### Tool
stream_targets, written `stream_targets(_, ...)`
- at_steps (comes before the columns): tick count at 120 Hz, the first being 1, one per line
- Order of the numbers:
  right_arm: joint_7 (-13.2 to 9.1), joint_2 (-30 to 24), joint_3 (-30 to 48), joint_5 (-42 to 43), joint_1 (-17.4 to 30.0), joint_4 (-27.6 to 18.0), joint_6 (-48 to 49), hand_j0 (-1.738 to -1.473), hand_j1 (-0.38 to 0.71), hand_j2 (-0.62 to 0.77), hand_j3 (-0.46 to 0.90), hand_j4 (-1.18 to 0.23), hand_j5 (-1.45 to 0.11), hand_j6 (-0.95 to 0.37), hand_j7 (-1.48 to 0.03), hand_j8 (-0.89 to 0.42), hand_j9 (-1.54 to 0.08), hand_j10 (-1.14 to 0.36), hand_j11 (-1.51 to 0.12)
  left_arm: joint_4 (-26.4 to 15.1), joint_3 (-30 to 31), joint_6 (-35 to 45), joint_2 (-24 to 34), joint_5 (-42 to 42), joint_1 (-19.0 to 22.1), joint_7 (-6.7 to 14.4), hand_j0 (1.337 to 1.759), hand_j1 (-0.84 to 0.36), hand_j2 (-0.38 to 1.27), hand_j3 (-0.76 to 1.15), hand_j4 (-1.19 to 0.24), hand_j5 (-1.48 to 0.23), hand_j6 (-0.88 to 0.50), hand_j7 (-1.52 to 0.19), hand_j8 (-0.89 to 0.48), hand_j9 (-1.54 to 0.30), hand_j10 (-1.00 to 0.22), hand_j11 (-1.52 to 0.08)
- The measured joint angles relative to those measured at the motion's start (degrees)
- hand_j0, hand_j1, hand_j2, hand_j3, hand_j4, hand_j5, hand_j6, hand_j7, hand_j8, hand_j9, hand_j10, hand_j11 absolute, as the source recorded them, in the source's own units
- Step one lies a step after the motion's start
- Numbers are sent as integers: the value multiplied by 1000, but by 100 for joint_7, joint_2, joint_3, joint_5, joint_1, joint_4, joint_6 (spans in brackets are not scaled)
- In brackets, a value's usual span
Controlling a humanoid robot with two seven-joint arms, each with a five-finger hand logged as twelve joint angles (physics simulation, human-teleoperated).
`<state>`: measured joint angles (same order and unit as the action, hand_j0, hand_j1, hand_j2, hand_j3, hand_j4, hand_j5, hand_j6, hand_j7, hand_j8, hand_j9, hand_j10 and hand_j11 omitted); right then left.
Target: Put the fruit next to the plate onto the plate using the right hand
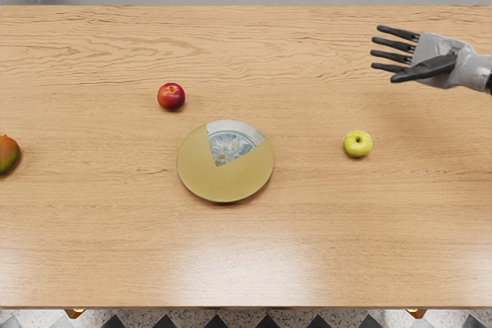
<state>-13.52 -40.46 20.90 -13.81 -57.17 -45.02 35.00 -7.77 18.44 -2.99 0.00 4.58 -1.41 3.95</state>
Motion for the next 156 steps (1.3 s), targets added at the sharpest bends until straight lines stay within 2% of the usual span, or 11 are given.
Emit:
stream_targets(31, 28, -43, 198, 202, -9, -72, 1, -1658, -310, -6, 0, -31, -42, -30, -43, -30, -42, -31, -42, 2, 0, 0, 0, 0, 0, 0, 1658, 55, 49, 0, -245, -318, -245, -318, -245, -318, -245, -318)
stream_targets(45, 432, -221, 352, 1394, 6, -107, 1, -1658, -310, -6, 0, -31, -43, -30, -43, -31, -43, -31, -43, 3, 0, 0, 0, 0, 0, 0, 1658, 55, 49, 0, -245, -318, -245, -318, -245, -318, -245, -318)
stream_targets(64, 690, -398, 447, 2491, 27, -562, 1, -1658, -306, -6, 0, -35, -48, -35, -48, -35, -48, -35, -48, 2, 0, 0, 0, 0, 0, 0, 1658, 55, 49, 0, -245, -318, -245, -318, -245, -318, -245, -318)
stream_targets(73, 1055, -532, 463, 3216, 82, -1049, 1, -1658, -304, -6, 0, -37, -50, -37, -50, -37, -50, -37, -50, 2, 0, 0, 0, 0, 0, 0, 1658, 55, 49, 0, -245, -318, -245, -318, -245, -318, -245, -318)
stream_targets(81, 1253, -713, 462, 3779, 174, -1643, 1, -1658, -303, -6, 0, -39, -51, -39, -51, -39, -51, -39, -51, 0, 0, 0, 0, 0, 0, 0, 1658, 55, 49, 0, -245, -318, -245, -318, -245, -318, -245, -318)
stream_targets(92, 1383, -902, 448, 4460, 324, -2378, -369, -1658, -302, -6, 0, -41, -52, -41, -52, -41, -52, -40, -52, 0, 0, 0, 0, 0, 0, 0, 1658, 55, 49, 0, -245, -318, -245, -318, -245, -318, -245, -318)
stream_targets(103, 1401, -988, 431, 4964, 444, -2922, -926, -1658, -302, -6, 0, -42, -54, -43, -53, -42, -53, -42, -53, 0, 0, 0, 0, 0, 0, 0, 1658, 55, 49, 0, -245, -318, -245, -318, -245, -318, -245, -318)
stream_targets(112, 1264, -1039, 386, 5187, 496, -3263, -1338, -1658, -301, -6, 0, -44, -55, -45, -55, -44, -55, -44, -55, 1, 0, 0, 0, 0, 0, 0, 1658, 55, 49, 0, -245, -318, -245, -318, -245, -318, -245, -318)
stream_targets(119, 1035, -1092, 363, 5312, 517, -3497, -1649, -1658, -297, -7, 0, -48, -59, -49, -59, -48, -59, -47, -59, 2, 0, 0, 0, 0, 0, 0, 1658, 55, 49, 0, -245, -318, -245, -318, -245, -318, -245, -318)
stream_targets(143, -348, -1104, 340, 5696, 560, -4023, -2502, -1658, -276, -10, 0, -66, -82, -68, -82, -67, -82, -66, -82, 2, 0, 0, 0, 0, 0, 0, 1658, 55, 49, 0, -245, -318, -245, -318, -245, -318, -245, -318)
stream_targets(156, -792, -1020, 191, 6074, 575, -4216, -3304, -1658, -273, -11, 0, -69, -86, -71, -85, -70, -86, -69, -85, 2, -1, 0, 0, 0, 0, 0, 1658, 55, 49, 0, -245, -318, -245, -318, -245, -318, -245, -318)
